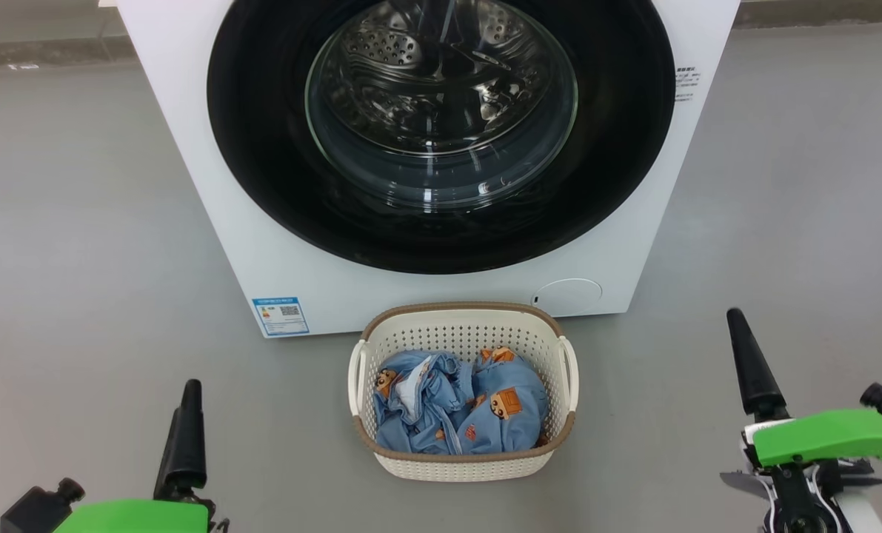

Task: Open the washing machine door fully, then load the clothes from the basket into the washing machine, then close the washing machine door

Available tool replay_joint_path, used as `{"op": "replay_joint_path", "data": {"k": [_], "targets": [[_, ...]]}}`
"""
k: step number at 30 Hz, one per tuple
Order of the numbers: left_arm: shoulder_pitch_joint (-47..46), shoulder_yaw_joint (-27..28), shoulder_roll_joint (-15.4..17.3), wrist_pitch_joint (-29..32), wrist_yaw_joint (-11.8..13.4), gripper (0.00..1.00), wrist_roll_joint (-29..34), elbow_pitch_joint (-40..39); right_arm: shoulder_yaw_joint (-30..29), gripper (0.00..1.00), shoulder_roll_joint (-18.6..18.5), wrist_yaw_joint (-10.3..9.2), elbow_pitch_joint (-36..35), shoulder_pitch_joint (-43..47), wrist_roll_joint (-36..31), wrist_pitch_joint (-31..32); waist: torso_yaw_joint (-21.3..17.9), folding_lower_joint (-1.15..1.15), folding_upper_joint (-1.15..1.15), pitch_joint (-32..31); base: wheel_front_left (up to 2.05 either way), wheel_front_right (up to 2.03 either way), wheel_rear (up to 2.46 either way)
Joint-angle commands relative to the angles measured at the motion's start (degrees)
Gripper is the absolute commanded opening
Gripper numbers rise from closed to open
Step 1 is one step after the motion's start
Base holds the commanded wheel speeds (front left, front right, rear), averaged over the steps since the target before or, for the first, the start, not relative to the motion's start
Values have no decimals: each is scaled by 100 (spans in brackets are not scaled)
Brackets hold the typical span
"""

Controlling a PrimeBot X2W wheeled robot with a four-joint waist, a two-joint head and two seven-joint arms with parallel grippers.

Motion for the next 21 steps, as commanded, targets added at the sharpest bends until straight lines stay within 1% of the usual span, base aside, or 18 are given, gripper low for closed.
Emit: {"op": "replay_joint_path", "data": {"k": [1,9,21], "targets": [[-305,64,99,-63,-23,100,164,-161,119,100,-108,18,-177,-302,-183,-70,-9,0,0,2,0,0,0],[-380,58,96,-197,-24,100,962,-110,225,100,-180,20,-49,-382,-1014,-202,-55,0,0,8,0,0,0],[-440,69,71,-399,48,100,2185,-68,391,100,-241,21,178,-537,-2294,-401,-97,0,0,6,0,0,0]]}}
